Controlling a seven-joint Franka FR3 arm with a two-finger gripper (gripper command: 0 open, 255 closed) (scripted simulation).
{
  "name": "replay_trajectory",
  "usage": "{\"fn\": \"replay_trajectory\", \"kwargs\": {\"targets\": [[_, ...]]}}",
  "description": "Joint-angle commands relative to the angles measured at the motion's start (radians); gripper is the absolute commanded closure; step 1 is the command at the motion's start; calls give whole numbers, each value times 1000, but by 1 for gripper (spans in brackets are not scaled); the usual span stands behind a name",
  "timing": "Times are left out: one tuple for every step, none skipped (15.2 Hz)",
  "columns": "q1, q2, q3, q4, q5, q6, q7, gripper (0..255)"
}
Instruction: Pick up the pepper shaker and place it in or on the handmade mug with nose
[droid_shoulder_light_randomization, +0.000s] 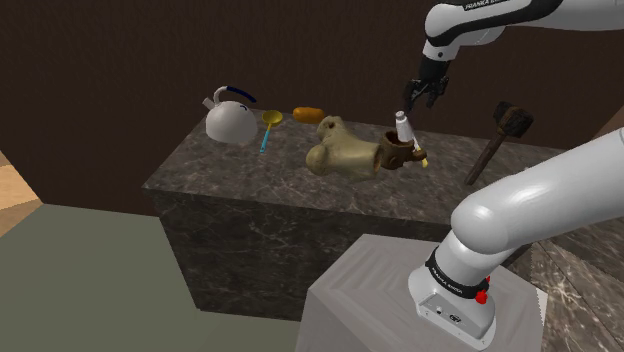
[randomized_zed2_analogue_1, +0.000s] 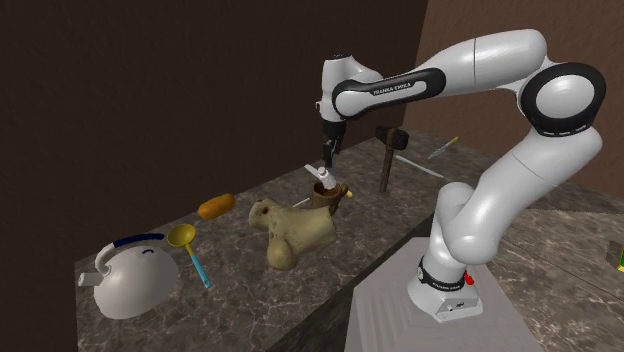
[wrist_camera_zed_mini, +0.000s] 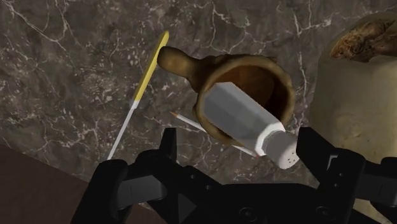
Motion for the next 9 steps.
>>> {"fn": "replay_trajectory", "kwargs": {"targets": [[2, -10, 9, 55, 6, -65, -4, 0], [4, -13, 14, 78, 8, -92, -5, 0], [3, -13, 14, 78, 8, -92, -5, 0], [3, -13, 14, 78, 8, -92, -5, 0], [3, -13, 14, 78, 8, -92, -5, 0], [3, -13, 14, 78, 8, -92, -5, 0], [3, -13, 14, 78, 8, -92, -5, 0], [3, -13, 14, 78, 8, -92, -5, 0], [3, -13, 14, 78, 8, -92, -5, 0]]}}
